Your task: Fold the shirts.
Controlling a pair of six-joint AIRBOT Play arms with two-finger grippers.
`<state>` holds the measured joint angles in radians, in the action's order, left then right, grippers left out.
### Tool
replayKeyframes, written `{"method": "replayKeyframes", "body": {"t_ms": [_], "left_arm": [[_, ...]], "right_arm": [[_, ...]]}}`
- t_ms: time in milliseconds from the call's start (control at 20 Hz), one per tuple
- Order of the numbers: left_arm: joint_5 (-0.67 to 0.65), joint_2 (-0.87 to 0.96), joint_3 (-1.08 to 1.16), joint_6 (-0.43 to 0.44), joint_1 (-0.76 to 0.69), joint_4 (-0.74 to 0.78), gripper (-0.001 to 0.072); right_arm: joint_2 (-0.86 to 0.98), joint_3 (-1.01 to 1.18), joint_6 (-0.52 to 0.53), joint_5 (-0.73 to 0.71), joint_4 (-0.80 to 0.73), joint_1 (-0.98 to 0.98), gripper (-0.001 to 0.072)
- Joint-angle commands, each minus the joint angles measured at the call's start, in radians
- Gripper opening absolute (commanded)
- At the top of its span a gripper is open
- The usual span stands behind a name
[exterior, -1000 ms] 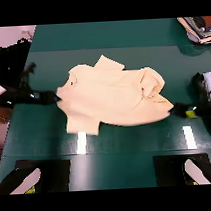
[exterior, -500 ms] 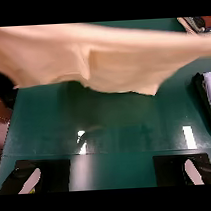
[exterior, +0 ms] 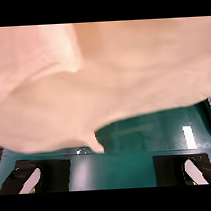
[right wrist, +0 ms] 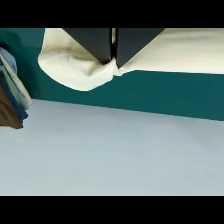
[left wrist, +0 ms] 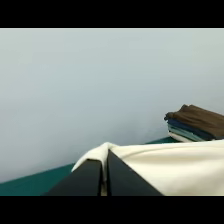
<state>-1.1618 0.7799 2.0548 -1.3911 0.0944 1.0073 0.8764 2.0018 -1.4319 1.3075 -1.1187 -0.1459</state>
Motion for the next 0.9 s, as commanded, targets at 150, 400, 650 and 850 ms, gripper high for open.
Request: {"method": "replayKeyframes", "body": {"t_ms": [150, 400, 650, 850], "left_arm": [[-0.158, 0.159, -0.398, -0.016, 0.000, 0.010, 0.0024], [-0.093, 0.452, -0.632, 0.004, 0.000, 0.007, 0.0024], [0.172, 0.731, -0.602, 0.061, 0.000, -0.161, 0.0024], [0.135, 0.752, -0.578, 0.101, 0.010, -0.161, 0.0024]], "right_arm": [[0.324, -0.084, -0.071, 0.278, -0.025, 0.001, 0.0015], [0.614, -0.304, -0.036, 0.272, -0.025, 0.001, 0.0015], [0.818, -0.259, 0.061, 0.065, -0.026, 0.046, 0.0015], [0.834, -0.204, 0.084, 0.027, -0.051, 0.075, 0.0014]]}}
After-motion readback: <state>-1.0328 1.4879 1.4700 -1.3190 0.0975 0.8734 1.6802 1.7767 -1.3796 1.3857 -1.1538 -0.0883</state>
